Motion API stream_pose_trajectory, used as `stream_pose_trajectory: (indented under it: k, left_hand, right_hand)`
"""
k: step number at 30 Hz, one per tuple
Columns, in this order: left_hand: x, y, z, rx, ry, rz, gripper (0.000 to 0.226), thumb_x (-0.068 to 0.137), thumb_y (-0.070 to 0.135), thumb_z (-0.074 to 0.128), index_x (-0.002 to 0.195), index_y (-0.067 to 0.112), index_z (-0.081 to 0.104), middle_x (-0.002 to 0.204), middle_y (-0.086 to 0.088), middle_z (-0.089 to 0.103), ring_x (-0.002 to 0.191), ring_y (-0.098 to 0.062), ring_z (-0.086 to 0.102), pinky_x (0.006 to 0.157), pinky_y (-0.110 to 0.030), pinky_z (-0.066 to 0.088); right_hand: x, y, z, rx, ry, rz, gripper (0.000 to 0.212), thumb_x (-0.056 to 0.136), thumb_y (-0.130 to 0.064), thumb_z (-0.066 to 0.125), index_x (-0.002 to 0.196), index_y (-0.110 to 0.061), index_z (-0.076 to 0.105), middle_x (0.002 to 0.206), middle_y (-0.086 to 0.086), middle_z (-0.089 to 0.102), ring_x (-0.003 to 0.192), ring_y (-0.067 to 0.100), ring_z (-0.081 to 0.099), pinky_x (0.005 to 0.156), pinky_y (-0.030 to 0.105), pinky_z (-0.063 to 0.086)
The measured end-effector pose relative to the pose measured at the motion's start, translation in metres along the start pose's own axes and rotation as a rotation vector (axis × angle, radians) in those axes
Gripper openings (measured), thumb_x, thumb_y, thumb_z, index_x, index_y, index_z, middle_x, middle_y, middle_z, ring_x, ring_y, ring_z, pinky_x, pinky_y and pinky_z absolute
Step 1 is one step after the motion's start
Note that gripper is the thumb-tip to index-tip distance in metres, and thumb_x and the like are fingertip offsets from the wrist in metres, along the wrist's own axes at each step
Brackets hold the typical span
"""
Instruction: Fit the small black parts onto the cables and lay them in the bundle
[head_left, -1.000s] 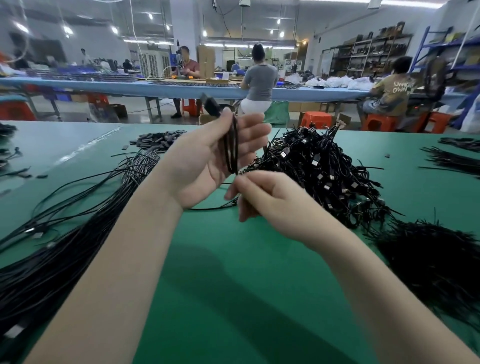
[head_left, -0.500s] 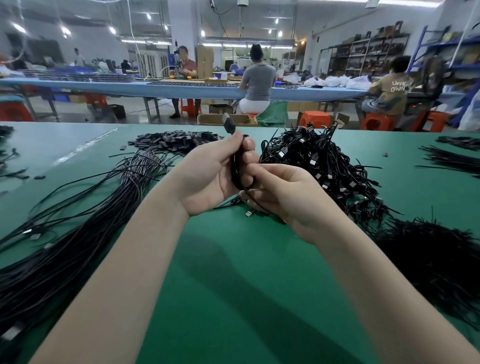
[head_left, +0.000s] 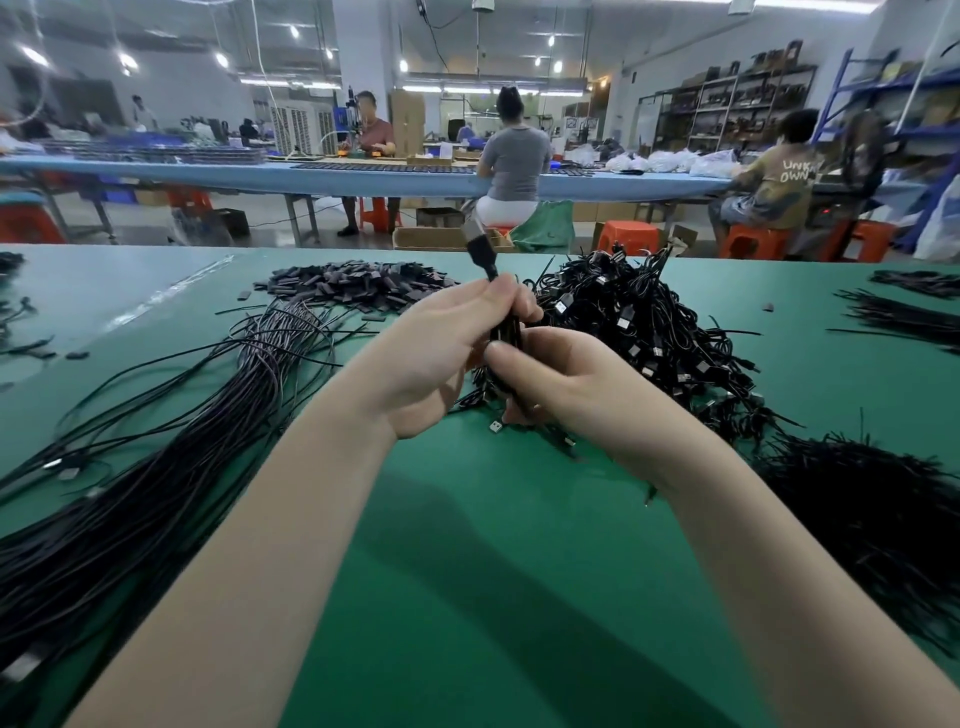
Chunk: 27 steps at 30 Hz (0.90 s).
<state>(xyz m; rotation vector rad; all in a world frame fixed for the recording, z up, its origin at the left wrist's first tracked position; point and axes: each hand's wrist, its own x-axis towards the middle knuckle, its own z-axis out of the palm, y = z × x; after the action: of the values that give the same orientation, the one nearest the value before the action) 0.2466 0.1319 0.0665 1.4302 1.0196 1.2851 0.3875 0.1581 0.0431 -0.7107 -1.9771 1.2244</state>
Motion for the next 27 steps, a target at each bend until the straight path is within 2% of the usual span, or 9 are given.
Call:
stream_pose_trajectory:
  k: [2,7,11,14,17,19,21,24,27]
  left_hand:
    - [-0.001,-0.001,0.004,0.016,-0.009,-0.003,0.032,0.103,0.029,0.038,0.079,0.015,0.055,0.082,0.005,0.059,0.089,-0.02,0.049,0.086,-0.041,0.04]
    - [0.002,-0.005,0.004,0.096,0.072,0.036,0.034,0.103,0.029,0.038,0.076,0.019,0.057,0.083,0.007,0.061,0.084,-0.013,0.05,0.081,-0.029,0.039]
    - [0.007,-0.01,0.007,0.079,0.105,-0.032,0.038,0.103,0.032,0.039,0.08,0.022,0.067,0.081,0.008,0.067,0.077,-0.012,0.056,0.079,-0.032,0.043]
    - [0.009,-0.017,0.006,0.548,0.264,0.001,0.044,0.102,0.039,0.038,0.093,0.014,0.073,0.093,0.002,0.072,0.087,-0.018,0.065,0.083,-0.035,0.05]
    - [0.01,-0.024,0.005,1.092,0.577,0.195,0.031,0.101,0.035,0.039,0.116,0.016,0.058,0.115,-0.004,0.059,0.107,-0.024,0.056,0.088,-0.038,0.038]
    - [0.012,-0.031,0.006,1.404,0.409,0.32,0.044,0.097,0.02,0.047,0.139,0.026,0.037,0.141,-0.001,0.038,0.132,-0.024,0.033,0.102,-0.041,0.025]
    - [0.014,-0.042,0.011,1.602,0.125,0.37,0.056,0.094,0.013,0.049,0.142,0.035,0.03,0.145,0.006,0.034,0.137,-0.021,0.023,0.103,-0.039,0.018]
    - [0.007,-0.057,0.028,1.69,0.006,0.388,0.029,0.093,0.014,0.046,0.119,0.027,0.047,0.122,0.006,0.055,0.118,-0.018,0.052,0.093,-0.034,0.029]
    - [-0.003,-0.072,0.054,1.733,-0.092,0.383,0.019,0.095,0.013,0.037,0.11,0.016,0.048,0.113,-0.002,0.06,0.104,-0.026,0.061,0.079,-0.034,0.032]
  right_hand:
    - [0.001,0.001,0.003,-0.117,0.01,-0.028,0.03,0.086,-0.043,0.063,0.084,-0.014,0.057,0.057,-0.015,0.048,0.053,0.003,0.046,0.052,0.02,0.038]
    - [0.005,0.006,0.008,-0.471,0.153,-0.111,0.031,0.097,-0.036,0.048,0.07,-0.026,0.037,0.058,-0.012,0.04,0.047,0.004,0.037,0.047,0.018,0.028]
    - [0.008,0.018,0.014,-0.742,0.288,-0.046,0.025,0.101,-0.037,0.03,0.085,-0.021,0.039,0.074,-0.002,0.049,0.067,0.024,0.046,0.061,0.034,0.033]
    - [0.009,0.03,0.008,-0.692,0.276,0.088,0.031,0.102,-0.036,0.027,0.076,-0.021,0.035,0.072,-0.001,0.048,0.071,0.03,0.049,0.063,0.035,0.035]
    - [0.008,0.044,-0.005,-0.729,0.143,0.222,0.036,0.103,-0.037,0.027,0.073,-0.018,0.034,0.07,0.001,0.048,0.065,0.026,0.048,0.062,0.035,0.037]
    - [0.005,0.047,-0.016,-0.791,0.043,0.218,0.036,0.103,-0.037,0.028,0.073,-0.017,0.033,0.069,0.001,0.046,0.059,0.02,0.043,0.06,0.035,0.032]
    - [0.0,0.045,-0.025,-0.884,-0.058,0.159,0.034,0.103,-0.033,0.031,0.072,-0.021,0.03,0.068,-0.002,0.043,0.058,0.017,0.039,0.06,0.033,0.027]
    - [-0.016,0.043,-0.037,-0.988,-0.22,0.113,0.025,0.103,-0.032,0.031,0.082,-0.02,0.037,0.078,-0.001,0.051,0.071,0.024,0.049,0.065,0.035,0.033]
    - [-0.044,0.054,-0.048,-1.111,-0.286,0.103,0.032,0.103,-0.038,0.028,0.101,-0.011,0.045,0.098,0.008,0.059,0.087,0.029,0.056,0.077,0.041,0.042]
